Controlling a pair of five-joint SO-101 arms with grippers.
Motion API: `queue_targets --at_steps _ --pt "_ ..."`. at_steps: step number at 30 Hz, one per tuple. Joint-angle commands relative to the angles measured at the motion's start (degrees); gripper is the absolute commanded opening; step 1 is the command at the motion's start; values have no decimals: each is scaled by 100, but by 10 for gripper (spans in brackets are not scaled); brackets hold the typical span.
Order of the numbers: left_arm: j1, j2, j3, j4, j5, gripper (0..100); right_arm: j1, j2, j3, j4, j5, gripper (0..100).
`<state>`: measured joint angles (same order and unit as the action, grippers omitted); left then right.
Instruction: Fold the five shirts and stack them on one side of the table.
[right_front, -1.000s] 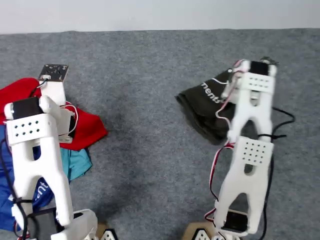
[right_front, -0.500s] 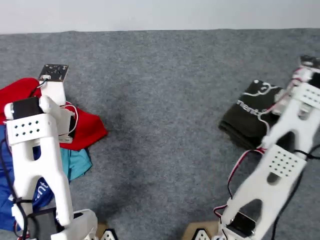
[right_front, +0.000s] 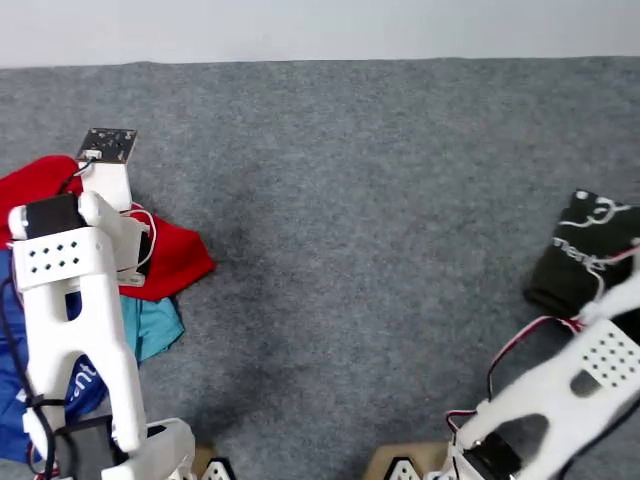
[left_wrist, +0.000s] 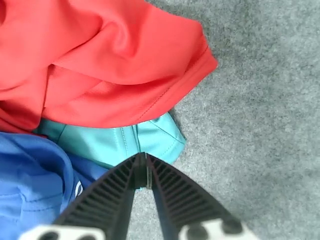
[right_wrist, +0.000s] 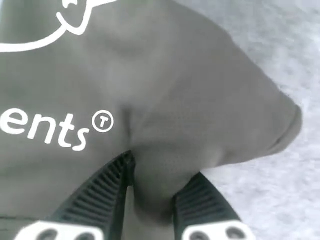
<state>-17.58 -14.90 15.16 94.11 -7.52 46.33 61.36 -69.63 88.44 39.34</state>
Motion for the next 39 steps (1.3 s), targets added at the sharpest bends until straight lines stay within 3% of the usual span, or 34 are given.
queue_targets --at_steps 1,5,10,12,18,26,33,39 --pt "26 -229 -57 70 44 3 312 -75 -360 -277 273 10" --pt "26 -229 -57 141 44 3 382 136 -369 -435 396 28" --pt "18 -229 -57 255 26 3 505 66 -378 -400 26 215" --pt "9 -229 -57 264 26 3 532 -110 -431 -374 -123 228" --pt "26 -229 -57 255 18 3 514 -629 -905 189 -202 228" --pt "26 -229 -57 237 18 3 382 -602 -1143 875 -1029 221" --pt "9 -229 -57 255 18 3 374 312 -1143 391 -1055 3" --pt "9 -229 -57 255 18 3 391 1007 -1204 -4 -1055 24"
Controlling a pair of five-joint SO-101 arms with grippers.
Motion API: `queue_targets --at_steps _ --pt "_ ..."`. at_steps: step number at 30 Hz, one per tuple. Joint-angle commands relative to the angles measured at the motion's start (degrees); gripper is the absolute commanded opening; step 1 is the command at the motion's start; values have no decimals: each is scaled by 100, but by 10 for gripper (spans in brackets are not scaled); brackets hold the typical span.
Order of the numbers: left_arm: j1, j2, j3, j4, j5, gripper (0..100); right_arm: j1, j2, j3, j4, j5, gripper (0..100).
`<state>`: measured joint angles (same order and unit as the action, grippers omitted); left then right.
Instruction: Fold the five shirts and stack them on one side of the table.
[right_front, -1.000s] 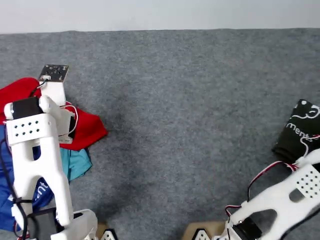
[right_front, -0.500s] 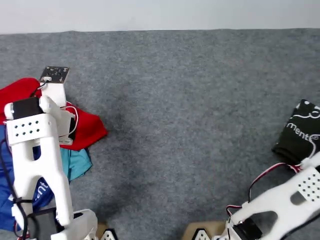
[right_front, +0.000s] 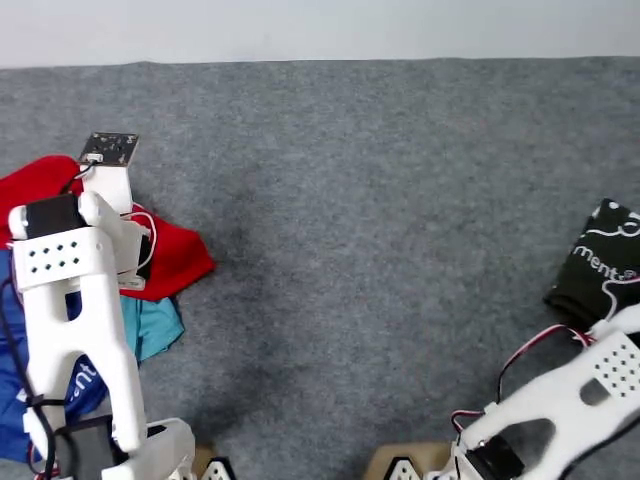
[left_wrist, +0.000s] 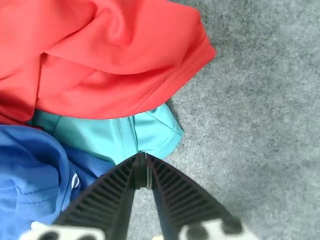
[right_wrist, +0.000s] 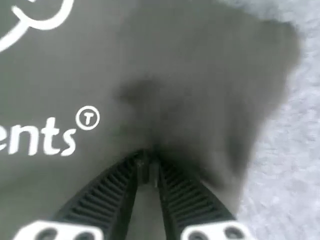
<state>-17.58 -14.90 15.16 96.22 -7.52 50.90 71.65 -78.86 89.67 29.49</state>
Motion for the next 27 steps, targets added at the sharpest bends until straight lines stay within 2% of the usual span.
queue_targets --at_steps 1,8,14,21,27 --pt "9 -229 -57 44 18 3 -84 -22 -378 -92 -79 24" --pt "26 -229 -57 44 18 3 -198 -57 -1785 532 -70 24" --pt "26 -229 -57 44 18 3 -31 -259 -1688 119 -79 24" --pt "26 -229 -40 44 18 3 101 690 -1714 -866 -70 24" --pt "26 -229 -40 53 18 3 57 1051 -1749 -743 -97 24"
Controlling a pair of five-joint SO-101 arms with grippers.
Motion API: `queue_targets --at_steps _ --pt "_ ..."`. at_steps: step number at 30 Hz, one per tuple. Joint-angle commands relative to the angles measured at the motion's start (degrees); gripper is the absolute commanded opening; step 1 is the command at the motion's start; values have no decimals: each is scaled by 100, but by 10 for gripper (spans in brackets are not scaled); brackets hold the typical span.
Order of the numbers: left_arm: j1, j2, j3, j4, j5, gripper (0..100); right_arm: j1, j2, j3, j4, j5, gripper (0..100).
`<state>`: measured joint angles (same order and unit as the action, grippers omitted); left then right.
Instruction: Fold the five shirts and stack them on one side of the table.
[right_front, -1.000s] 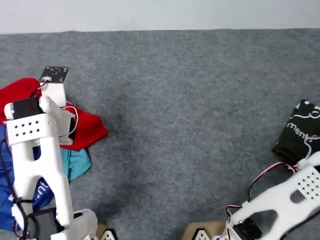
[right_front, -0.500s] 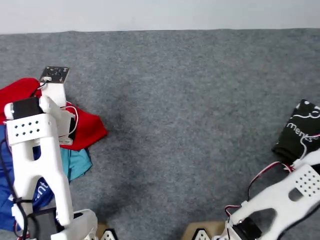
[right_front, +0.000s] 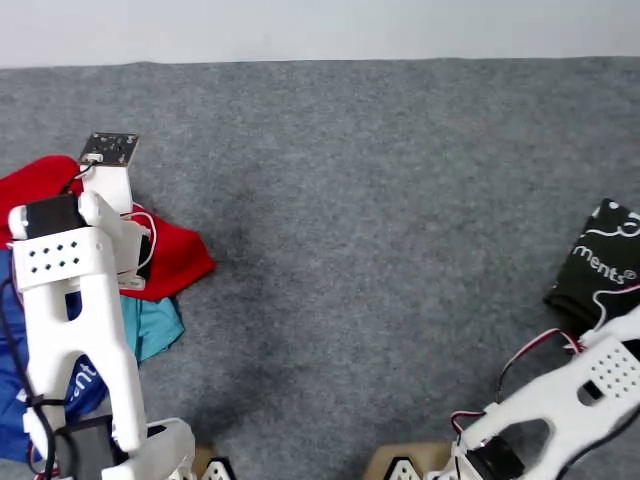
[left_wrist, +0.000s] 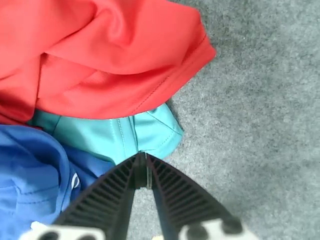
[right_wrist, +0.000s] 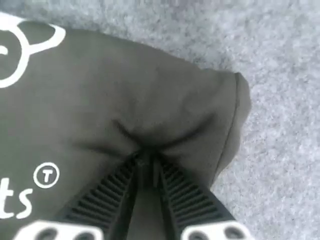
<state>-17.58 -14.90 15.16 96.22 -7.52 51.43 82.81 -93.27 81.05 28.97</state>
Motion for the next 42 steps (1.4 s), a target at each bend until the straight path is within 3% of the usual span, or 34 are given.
queue_targets --at_steps 1,18,24,28,32,39,42 --pt "26 -229 -40 53 18 3 -4 -154 -316 207 -44 24" --pt "26 -220 -40 9 9 3 -690 -2000 -308 2141 -62 10" --pt "97 -229 -66 35 9 3 -382 -2642 -299 2193 -905 10" --pt "70 -229 -75 53 9 3 -277 -3222 -35 2202 -905 10" --pt "62 -229 -75 44 26 3 -277 -4268 1240 2202 -905 10" --pt "44 -229 -857 422 62 5 -277 -6668 4791 2176 -905 10" --pt "-334 -229 -1288 422 229 13 -268 -7591 6268 2176 -897 10"
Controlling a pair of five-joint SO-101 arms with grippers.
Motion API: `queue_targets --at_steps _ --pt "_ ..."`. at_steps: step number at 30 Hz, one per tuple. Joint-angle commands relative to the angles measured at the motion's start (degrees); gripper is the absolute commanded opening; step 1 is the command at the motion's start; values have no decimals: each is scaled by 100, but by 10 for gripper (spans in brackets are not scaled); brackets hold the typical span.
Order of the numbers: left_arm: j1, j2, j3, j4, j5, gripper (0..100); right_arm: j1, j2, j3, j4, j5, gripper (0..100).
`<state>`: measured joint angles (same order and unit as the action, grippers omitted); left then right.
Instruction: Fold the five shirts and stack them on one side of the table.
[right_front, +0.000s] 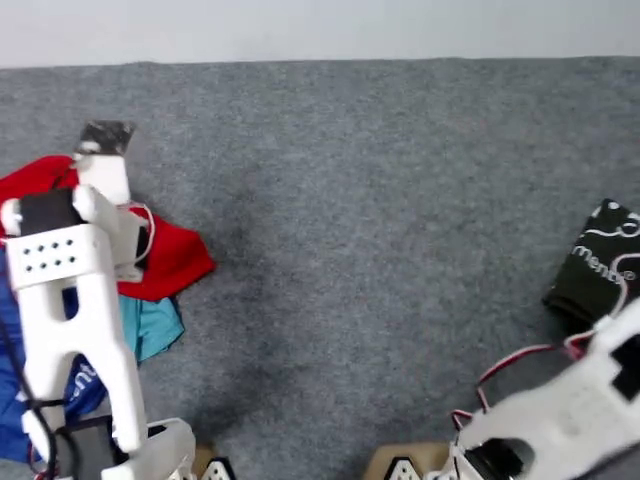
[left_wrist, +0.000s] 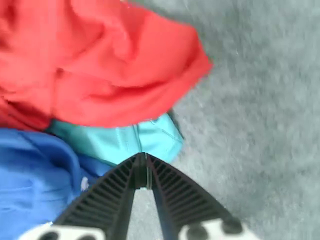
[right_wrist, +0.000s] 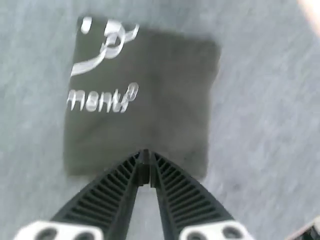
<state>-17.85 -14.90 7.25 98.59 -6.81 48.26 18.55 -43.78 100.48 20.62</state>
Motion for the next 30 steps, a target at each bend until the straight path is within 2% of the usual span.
queue_targets --at_steps 1,6,11,16,23,28,30 --pt "-457 -193 -611 185 149 32 48 -1455 1758 233 -18 10" --pt "-1002 -229 -734 185 -721 118 22 -2686 3516 224 299 10" --pt "-1758 -176 -699 176 -1793 164 13 -3222 4440 171 290 10" --pt "-2286 79 -673 167 -2224 228 13 -3389 4888 189 290 10" --pt "-2848 1327 -681 -220 -2444 228 40 -3530 4949 207 290 10" --pt "-2875 1987 -664 -492 -2435 227 22 -3714 5002 207 290 10" --pt "-2866 2180 -664 -633 -2418 193 22 -3785 5125 207 290 10"
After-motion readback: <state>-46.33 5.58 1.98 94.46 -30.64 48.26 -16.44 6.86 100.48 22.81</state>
